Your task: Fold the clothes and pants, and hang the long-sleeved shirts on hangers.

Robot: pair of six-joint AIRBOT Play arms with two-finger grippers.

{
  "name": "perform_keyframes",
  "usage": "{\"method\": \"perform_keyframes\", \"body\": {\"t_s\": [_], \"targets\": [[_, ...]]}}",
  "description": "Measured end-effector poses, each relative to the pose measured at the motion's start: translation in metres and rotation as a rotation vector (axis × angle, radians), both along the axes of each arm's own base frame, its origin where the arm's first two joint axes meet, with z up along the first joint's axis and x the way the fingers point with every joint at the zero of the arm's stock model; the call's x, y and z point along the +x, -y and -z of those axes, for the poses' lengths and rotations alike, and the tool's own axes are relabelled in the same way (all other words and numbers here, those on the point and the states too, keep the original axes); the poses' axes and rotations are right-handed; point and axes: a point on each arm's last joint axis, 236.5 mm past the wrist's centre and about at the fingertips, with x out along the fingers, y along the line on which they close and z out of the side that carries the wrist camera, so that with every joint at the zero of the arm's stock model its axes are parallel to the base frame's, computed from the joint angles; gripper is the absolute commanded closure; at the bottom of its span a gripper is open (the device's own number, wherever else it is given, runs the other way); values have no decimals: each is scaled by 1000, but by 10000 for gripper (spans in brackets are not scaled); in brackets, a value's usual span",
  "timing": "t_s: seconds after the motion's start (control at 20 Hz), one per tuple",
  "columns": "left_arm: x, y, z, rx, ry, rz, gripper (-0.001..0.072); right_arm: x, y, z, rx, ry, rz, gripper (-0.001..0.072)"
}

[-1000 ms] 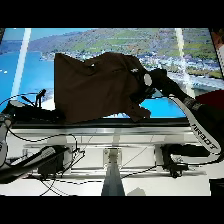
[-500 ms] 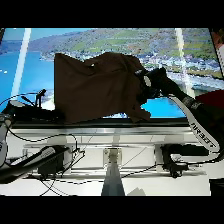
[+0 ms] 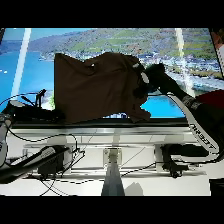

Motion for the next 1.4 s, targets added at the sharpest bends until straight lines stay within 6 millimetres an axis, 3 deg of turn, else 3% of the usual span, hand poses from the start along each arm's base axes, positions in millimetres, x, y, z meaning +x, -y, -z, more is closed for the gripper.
{"method": "perform_keyframes", "body": {"t_s": [0.15, 0.45, 0.75, 0.8, 0.85, 0.9, 1.0, 1.1, 1.2, 1.4], "targets": [[0, 0, 0, 1, 1, -1, 695, 6, -7, 2, 25, 15, 41, 265], [3, -1, 1, 6, 8, -8, 696, 3, -12, 24, 29, -27, 122, 265], [4, -1, 0, 5, 12, -13, 695, -10, 8, 39, -77, -101, 136, 266], [5, -1, 0, 2, 16, -18, 696, -10, 11, 40, -89, -105, 135, 285], [7, 0, 0, -2, 20, -24, 695, -11, 13, 40, -101, -110, 135, 378], [9, 1, -1, -6, 24, -31, 696, -11, 15, 40, -110, -110, 134, 409], [11, 2, -2, -14, 29, -40, 696, -11, 17, 40, -120, -111, 133, 389], [12, 3, -3, -18, 33, -46, 695, -11, 16, 40, -114, -111, 136, 317], [13, 4, -3, -22, 34, -49, 695, -9, 9, 38, -87, -107, 144, 129], [14, 4, -4, -26, 35, -52, 696, 2, -7, 32, -22, -73, 150, 123]]}}
